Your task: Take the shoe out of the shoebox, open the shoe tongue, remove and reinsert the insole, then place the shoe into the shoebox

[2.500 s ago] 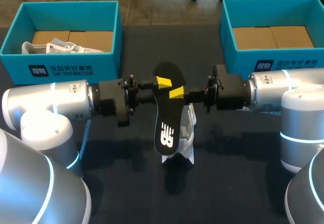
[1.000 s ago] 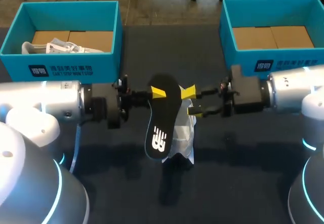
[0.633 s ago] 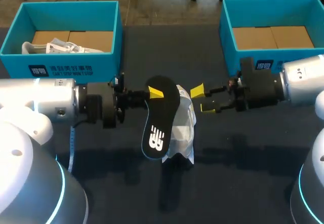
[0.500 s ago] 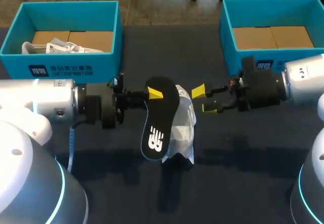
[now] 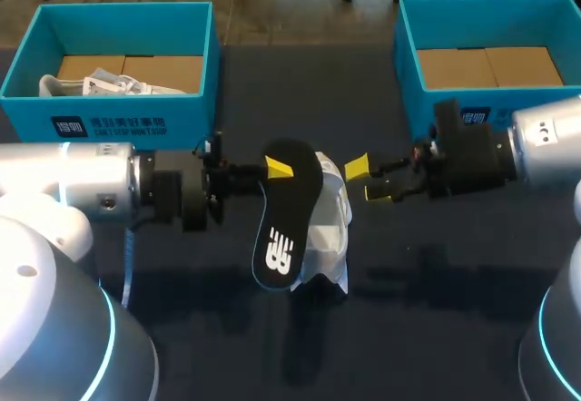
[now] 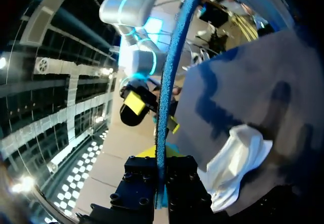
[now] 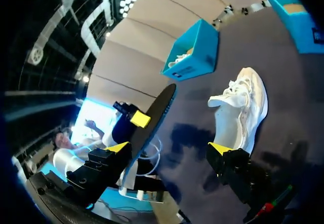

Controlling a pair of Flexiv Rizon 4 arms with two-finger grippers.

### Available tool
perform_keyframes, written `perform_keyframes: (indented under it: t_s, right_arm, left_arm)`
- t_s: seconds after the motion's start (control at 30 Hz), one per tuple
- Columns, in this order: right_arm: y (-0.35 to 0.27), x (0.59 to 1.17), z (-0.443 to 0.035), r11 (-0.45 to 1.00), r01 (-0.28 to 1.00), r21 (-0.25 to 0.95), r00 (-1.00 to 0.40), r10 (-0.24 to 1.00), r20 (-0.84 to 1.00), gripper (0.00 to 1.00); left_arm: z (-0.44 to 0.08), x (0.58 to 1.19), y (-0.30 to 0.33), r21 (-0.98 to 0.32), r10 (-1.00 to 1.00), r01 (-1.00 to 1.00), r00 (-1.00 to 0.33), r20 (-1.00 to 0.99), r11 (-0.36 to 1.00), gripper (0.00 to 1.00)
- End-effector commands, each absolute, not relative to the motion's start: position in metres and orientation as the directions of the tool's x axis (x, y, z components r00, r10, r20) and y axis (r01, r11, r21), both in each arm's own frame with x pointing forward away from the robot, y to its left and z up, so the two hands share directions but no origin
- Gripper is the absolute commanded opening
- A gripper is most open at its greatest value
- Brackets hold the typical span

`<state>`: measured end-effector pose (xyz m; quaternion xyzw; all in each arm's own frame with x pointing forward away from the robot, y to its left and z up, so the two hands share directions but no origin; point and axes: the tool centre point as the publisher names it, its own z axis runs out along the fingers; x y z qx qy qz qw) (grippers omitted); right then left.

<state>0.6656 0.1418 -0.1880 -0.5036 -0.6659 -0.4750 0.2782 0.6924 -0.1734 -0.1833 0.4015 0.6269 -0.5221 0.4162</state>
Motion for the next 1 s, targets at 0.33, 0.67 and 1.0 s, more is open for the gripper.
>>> perform_keyframes:
  t_s: [0.33, 0.67, 1.0]
  right_arm:
    - [0.121, 0.658, -0.186, 0.458, 0.634, 0.623, -0.773, 0.378, 0.509, 1.0]
    - [0.121, 0.658, -0.186, 0.458, 0.634, 0.623, -0.773, 0.378, 0.509, 1.0]
    - [0.124, 0.668, -0.216, 0.643, 0.405, 0.649, -0.91, 0.351, 0.22, 1.0]
  left_arm:
    - [-0.18, 0.695, -0.167, -0.563, 0.128, 0.826, -0.56, -0.818, 0.019, 0.0]
    - [-0.172, 0.685, -0.172, -0.66, 0.15, 0.751, -0.655, -0.74, 0.019, 0.0]
    - [-0.171, 0.68, -0.181, -0.736, 0.152, 0.677, -0.729, -0.668, 0.014, 0.0]
